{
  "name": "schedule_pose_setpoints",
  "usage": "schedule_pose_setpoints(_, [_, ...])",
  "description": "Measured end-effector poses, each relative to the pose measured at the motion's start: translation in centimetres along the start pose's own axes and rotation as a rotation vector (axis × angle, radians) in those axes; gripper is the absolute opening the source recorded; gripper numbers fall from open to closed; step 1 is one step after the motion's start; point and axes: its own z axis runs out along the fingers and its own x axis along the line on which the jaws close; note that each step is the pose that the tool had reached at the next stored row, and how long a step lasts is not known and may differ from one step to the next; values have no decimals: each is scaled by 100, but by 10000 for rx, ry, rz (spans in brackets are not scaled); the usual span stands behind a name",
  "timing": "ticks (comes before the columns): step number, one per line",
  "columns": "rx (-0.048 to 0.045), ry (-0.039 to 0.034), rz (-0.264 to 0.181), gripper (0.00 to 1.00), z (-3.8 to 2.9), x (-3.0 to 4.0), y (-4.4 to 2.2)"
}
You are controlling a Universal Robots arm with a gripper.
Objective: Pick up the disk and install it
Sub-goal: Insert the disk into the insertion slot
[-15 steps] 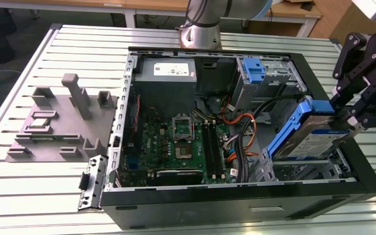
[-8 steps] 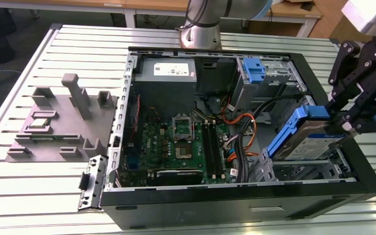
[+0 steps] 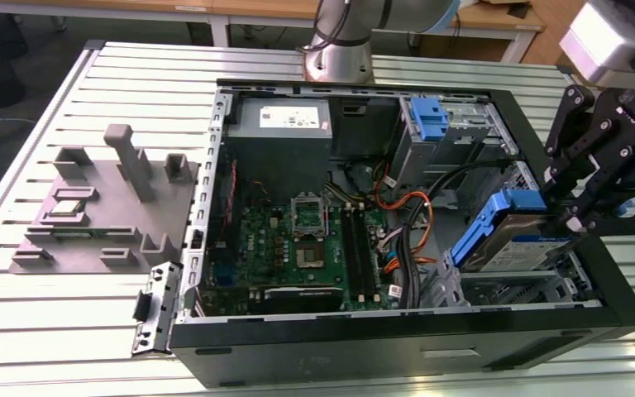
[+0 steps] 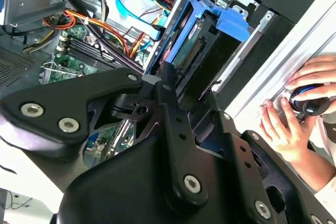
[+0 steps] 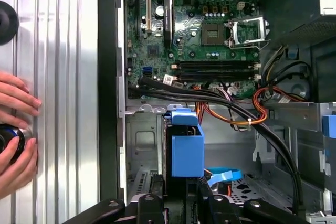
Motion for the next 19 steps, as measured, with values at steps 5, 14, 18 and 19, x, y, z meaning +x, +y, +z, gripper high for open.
schedule_pose_setpoints(5, [1,14,0,35,91,3,-3])
schedule_pose_setpoints(14, [1,22,1,36,111,4,-4])
schedule_pose_setpoints(18, [1,20,1,42,112,4,-4])
schedule_pose_setpoints(19, [1,17,1,42,114,4,-4])
